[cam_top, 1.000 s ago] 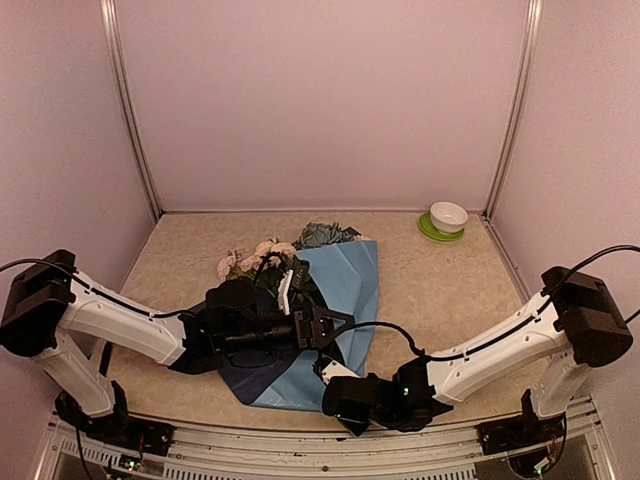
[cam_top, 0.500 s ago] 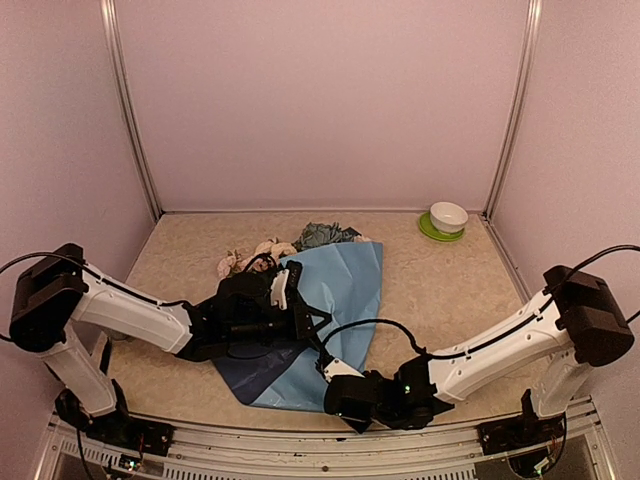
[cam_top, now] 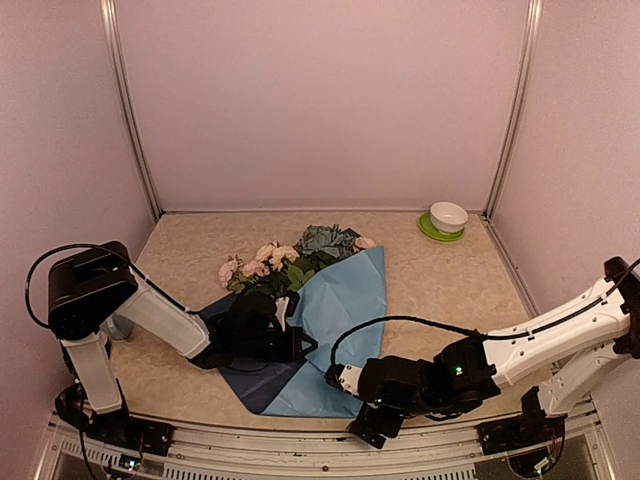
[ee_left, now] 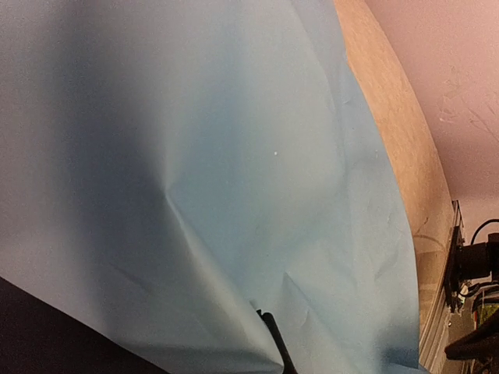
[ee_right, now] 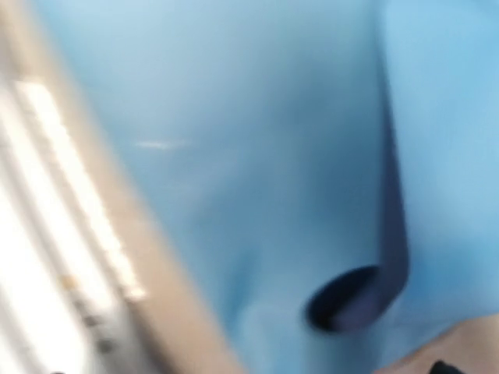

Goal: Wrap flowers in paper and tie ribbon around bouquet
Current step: Fold the one-fourth-folded wrapping paper at the center of the board, then press the fold line of the 2/3-folded wrapping paper.

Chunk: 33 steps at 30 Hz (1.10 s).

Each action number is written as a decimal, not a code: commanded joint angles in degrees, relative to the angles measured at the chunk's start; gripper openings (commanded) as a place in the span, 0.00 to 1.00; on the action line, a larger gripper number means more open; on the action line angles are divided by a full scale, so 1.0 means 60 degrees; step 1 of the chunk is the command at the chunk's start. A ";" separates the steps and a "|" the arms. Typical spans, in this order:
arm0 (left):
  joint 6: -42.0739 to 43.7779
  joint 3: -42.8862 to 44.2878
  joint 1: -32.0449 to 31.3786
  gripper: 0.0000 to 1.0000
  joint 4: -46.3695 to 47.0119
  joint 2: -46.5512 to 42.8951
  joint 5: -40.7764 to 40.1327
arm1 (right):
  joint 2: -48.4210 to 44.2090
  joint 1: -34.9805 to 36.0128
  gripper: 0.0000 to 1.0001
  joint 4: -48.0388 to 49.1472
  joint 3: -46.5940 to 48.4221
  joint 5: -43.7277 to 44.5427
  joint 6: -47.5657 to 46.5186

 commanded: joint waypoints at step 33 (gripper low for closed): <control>0.0783 -0.0357 -0.0215 0.00 -0.0508 -0.1307 -0.0611 | 0.1512 -0.1849 0.01 0.2465 -0.1475 -0.2985 0.1954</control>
